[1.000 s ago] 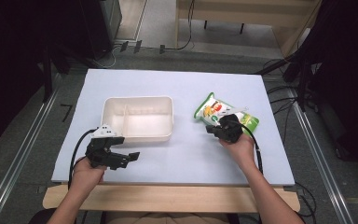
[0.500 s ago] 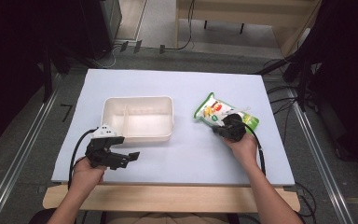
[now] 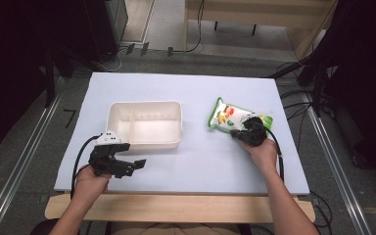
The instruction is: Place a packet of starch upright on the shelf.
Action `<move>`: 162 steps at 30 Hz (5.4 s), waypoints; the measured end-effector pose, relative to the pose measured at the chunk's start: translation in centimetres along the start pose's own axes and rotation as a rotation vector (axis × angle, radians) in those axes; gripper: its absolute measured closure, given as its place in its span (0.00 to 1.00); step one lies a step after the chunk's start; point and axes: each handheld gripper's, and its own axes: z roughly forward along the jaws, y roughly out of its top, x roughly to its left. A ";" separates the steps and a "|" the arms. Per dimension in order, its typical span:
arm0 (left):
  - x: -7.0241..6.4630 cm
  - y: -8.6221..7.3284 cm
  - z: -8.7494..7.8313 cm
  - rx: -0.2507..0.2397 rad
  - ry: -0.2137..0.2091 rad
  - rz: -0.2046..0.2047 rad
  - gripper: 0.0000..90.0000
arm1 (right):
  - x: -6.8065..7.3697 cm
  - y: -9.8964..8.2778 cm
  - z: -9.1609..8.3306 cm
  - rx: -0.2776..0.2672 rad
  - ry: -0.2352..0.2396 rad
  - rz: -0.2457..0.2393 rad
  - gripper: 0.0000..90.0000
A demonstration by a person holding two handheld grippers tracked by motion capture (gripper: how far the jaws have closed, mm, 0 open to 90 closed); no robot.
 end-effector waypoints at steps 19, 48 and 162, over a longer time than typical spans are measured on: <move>0.0 -0.4 -0.5 -0.002 0.017 -0.007 0.16 | -2.5 0.8 -1.6 0.011 -0.028 0.088 1.00; -0.2 -2.6 -2.9 -0.039 0.039 -0.055 0.16 | -3.2 13.2 7.2 0.082 -0.111 0.164 1.00; -0.1 -1.3 -1.5 -0.011 0.045 -0.020 0.16 | -5.6 5.6 -2.6 0.009 0.036 0.100 0.44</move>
